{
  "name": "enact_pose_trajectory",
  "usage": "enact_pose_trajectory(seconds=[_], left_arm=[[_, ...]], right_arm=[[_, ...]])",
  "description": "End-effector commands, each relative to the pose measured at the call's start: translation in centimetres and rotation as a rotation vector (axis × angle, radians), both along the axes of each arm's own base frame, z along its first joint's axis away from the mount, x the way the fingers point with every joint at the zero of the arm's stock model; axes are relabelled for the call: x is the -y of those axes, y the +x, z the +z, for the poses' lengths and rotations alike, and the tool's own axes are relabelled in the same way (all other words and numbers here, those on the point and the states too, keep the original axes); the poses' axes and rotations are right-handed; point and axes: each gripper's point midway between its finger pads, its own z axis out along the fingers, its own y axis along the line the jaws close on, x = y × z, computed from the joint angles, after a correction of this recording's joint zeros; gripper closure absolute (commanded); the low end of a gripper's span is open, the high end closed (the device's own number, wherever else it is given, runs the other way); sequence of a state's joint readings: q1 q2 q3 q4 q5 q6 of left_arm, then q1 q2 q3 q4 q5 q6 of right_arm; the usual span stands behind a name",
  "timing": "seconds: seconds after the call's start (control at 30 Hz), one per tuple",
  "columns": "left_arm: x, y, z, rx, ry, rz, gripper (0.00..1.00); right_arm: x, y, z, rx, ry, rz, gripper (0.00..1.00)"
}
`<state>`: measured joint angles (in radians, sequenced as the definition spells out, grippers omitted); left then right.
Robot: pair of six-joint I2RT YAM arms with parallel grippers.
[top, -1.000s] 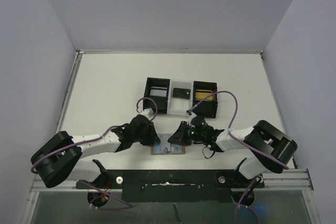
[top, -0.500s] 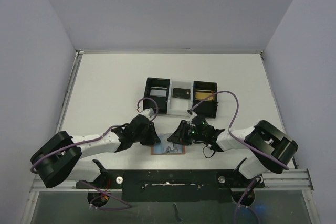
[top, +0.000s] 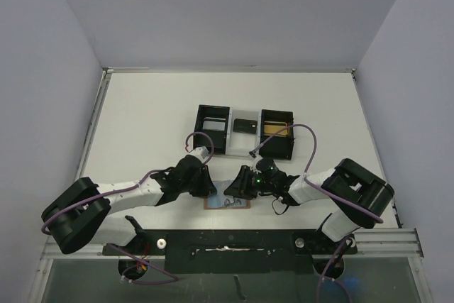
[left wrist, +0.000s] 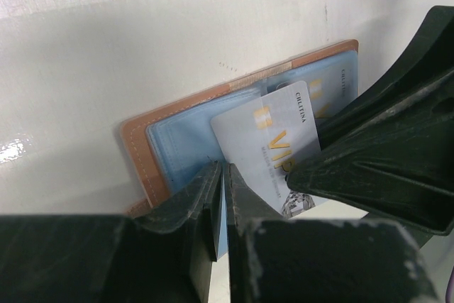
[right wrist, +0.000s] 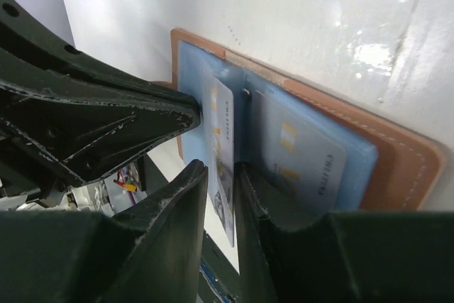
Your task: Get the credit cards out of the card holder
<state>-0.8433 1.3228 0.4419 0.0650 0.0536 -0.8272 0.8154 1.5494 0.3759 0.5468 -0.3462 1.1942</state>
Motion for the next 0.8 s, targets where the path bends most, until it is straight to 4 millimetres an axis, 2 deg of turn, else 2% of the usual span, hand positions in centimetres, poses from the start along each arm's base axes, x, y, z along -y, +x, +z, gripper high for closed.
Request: enact_pose_trajectory(seconds=[0.0, 0.3, 0.4, 0.47, 0.63, 0.77], left_arm=[[-2.1, -1.9, -2.5, -0.06, 0.103, -0.017, 0.93], [-2.2, -1.9, -2.4, -0.055, 0.101, -0.015, 0.93], [-1.9, -2.0, -2.3, -0.06, 0.09, -0.025, 0.93], [-1.5, -2.0, -2.0, -0.062, 0.065, -0.032, 0.93], [-1.1, -2.0, -1.9, -0.059, 0.048, -0.037, 0.93], [-1.2, -2.0, -2.2, -0.066, 0.059, -0.039, 0.93]], right_arm=[[-1.6, 0.7, 1.8, 0.06, 0.058, 0.016, 0.77], [-0.9, 1.1, 1.9, 0.071, 0.05, -0.023, 0.93], [-0.4, 1.3, 1.7, 0.072, 0.03, -0.049, 0.95], [-0.1, 1.3, 1.8, 0.073, 0.028, -0.054, 0.93], [-0.2, 1.6, 1.9, 0.074, 0.029, -0.056, 0.8], [-0.5, 1.7, 1.6, 0.071, 0.026, -0.045, 0.78]])
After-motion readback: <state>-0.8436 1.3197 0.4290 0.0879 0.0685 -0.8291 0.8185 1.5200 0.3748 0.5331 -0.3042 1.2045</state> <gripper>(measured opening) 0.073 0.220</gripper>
